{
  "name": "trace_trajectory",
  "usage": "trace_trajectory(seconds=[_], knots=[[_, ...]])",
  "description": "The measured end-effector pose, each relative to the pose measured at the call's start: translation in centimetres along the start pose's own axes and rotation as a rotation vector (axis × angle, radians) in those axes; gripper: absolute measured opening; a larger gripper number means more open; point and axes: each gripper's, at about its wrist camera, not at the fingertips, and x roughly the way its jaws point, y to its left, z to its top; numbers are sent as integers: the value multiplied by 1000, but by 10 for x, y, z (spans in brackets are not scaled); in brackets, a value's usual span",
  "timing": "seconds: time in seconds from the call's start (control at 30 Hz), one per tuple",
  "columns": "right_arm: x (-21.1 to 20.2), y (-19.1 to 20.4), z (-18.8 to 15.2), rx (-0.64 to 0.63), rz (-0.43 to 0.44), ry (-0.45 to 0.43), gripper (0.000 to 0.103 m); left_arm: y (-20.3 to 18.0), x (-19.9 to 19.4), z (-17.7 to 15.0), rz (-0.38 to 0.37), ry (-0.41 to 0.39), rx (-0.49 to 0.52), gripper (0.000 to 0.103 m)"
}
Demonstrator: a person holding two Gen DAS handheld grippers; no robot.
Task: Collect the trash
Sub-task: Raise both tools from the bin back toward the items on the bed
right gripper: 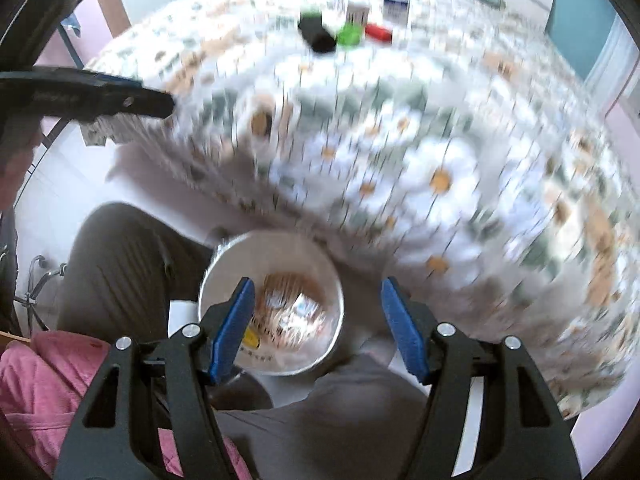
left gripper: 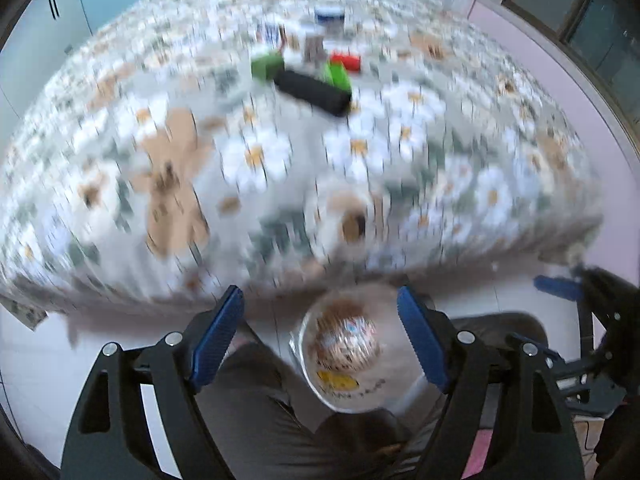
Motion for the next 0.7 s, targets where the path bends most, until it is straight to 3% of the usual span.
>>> trace_trajectory(seconds=[0.3, 0.7], knots=[[-33, -15, 48, -53, -17, -108, 68, 2, -31, 76, 34, -89, -2, 81], [-33, -36, 119, -84, -1, -172, 68, 9, -12, 154, 67, -81, -13, 81]])
